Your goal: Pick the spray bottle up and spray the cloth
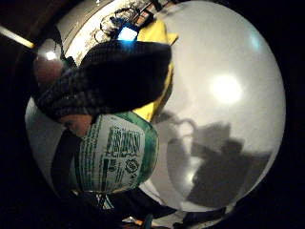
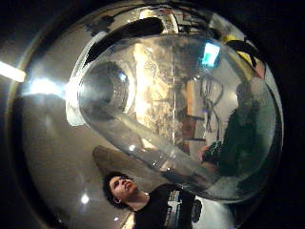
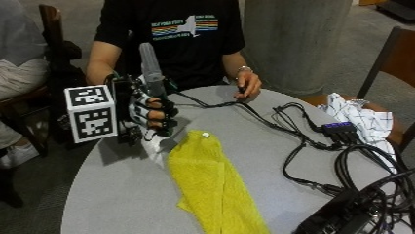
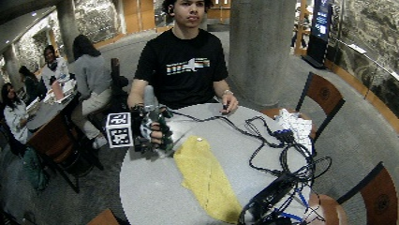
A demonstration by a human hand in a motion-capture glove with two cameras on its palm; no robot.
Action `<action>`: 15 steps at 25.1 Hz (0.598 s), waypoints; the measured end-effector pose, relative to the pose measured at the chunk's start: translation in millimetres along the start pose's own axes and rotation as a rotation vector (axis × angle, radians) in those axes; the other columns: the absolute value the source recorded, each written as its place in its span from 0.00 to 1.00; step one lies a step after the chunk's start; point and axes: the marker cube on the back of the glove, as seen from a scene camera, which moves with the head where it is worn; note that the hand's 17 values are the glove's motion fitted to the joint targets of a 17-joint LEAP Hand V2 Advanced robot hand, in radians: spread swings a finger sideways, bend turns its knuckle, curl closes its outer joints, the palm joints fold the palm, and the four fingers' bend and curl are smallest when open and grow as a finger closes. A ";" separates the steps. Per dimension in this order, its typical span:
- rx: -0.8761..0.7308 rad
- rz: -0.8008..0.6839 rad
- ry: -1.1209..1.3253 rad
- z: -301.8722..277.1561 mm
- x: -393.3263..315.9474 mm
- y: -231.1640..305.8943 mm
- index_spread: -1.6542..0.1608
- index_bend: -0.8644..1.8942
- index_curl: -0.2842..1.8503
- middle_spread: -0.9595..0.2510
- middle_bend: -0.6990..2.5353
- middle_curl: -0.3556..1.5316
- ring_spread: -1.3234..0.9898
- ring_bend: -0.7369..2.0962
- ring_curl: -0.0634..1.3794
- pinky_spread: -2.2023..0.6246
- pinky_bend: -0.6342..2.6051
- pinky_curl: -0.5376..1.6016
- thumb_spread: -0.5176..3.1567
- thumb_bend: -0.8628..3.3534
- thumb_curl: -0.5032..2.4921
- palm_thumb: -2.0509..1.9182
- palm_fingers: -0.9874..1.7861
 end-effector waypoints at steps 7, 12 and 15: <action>-0.168 0.234 0.025 31.7 2.3 19.6 0.82 0.38 0.34 0.75 0.31 0.44 0.57 0.39 0.32 0.86 0.29 0.38 0.26 0.20 0.38 0.77 0.76; -0.206 0.380 0.019 34.8 12.4 18.8 0.82 0.38 0.35 0.75 0.31 0.44 0.57 0.38 0.32 0.86 0.29 0.39 0.27 0.20 0.39 0.76 0.76; -0.230 0.434 0.003 36.6 16.3 20.6 0.82 0.38 0.35 0.76 0.31 0.45 0.57 0.38 0.32 0.86 0.29 0.39 0.28 0.20 0.39 0.76 0.76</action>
